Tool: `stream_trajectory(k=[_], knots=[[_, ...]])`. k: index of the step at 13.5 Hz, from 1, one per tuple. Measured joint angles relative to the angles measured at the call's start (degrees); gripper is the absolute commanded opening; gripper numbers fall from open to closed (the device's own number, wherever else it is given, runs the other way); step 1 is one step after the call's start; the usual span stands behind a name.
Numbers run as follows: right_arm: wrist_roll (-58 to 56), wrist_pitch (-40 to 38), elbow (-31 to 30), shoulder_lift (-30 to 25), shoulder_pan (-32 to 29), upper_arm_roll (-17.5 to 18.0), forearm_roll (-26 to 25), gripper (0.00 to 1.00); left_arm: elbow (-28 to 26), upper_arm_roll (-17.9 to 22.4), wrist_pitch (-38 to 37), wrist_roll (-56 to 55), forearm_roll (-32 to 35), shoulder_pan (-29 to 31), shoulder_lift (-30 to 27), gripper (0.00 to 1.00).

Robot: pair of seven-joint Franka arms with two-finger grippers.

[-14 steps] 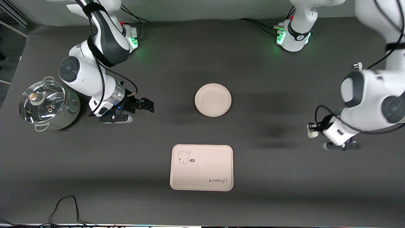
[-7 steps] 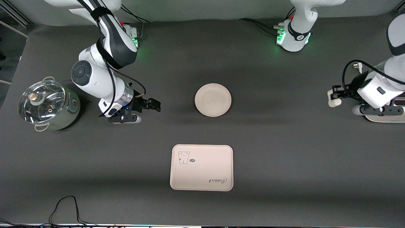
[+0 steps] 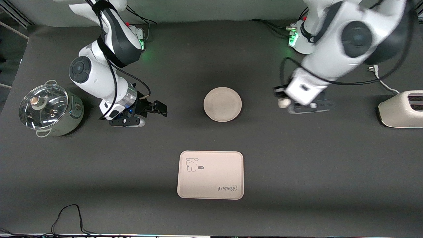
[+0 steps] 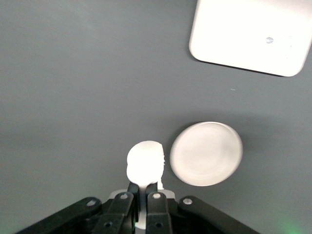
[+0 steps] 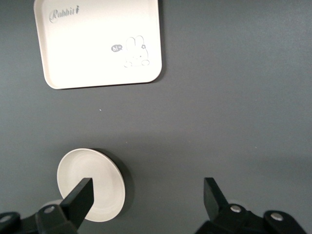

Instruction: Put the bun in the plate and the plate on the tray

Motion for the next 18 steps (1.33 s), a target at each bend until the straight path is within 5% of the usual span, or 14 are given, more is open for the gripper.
stream_trajectory(k=[5,10,18], knots=[[0.00,0.04,0.45,0.83,-0.20,-0.20,0.71,1.00,-2.56,-2.61,11.83,-11.94,2.45,-10.47,10.09,0.10],[0.00,0.55,0.46,3.60,-0.14,-0.16,0.60,1.00,-14.48,-2.61,29.54,-12.19,2.88,-15.52,14.58,0.10],[-0.07,4.16,1.30,4.22,1.12,0.83,0.57,1.00,-15.74,-2.52,35.21,-18.45,12.49,-16.70,21.52,0.23]])
